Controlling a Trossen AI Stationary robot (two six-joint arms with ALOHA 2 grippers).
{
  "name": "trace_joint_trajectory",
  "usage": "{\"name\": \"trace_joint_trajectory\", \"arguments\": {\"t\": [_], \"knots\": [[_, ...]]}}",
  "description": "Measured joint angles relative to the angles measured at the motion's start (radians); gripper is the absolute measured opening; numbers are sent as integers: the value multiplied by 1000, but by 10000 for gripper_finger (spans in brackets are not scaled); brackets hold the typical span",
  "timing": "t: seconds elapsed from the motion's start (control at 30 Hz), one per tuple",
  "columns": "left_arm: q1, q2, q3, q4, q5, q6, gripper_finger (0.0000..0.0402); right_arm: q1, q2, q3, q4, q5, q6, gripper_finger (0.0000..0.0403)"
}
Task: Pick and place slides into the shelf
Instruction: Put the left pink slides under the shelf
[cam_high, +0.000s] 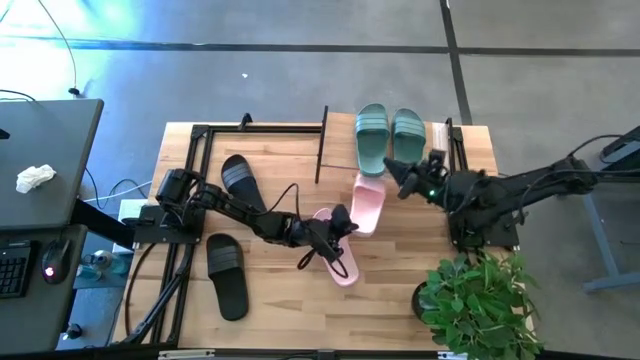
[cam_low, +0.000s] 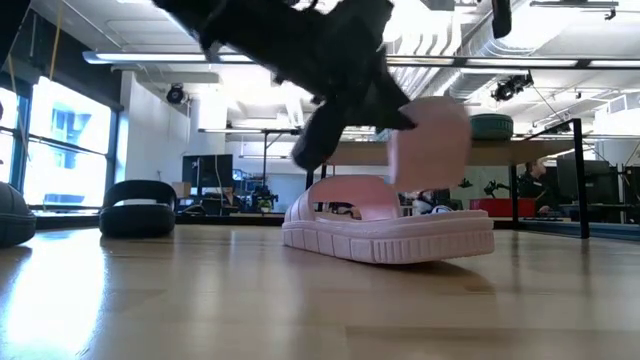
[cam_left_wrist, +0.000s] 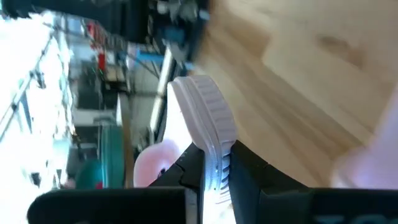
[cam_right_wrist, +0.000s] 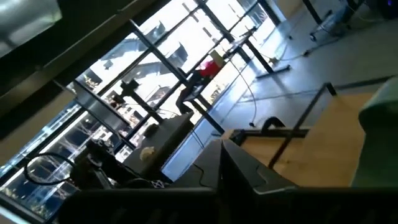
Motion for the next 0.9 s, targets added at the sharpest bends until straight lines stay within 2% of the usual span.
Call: {"name": "trace_joint_trajectory", "arguments": {"t": [0.17,0.23,0.43,0.57,0.73,0.9], "knots": [[7,117,182,-142,-1,37,32,-63,-77,0,-6,-106,-82,0],[5,171,276,-209,-37,53,32,-85,-96,0,-2,-133,-98,0],[13,307,511,-267,-56,52,32,-103,-135,0,-15,-170,-141,0],[26,342,622,-352,-37,44,32,-103,-150,0,-40,-180,-136,0],[52,349,696,-426,23,-5,31,-103,-165,0,-52,-210,-119,0],[67,359,704,-433,61,-32,31,-103,-178,0,-58,-219,-128,0]]}}
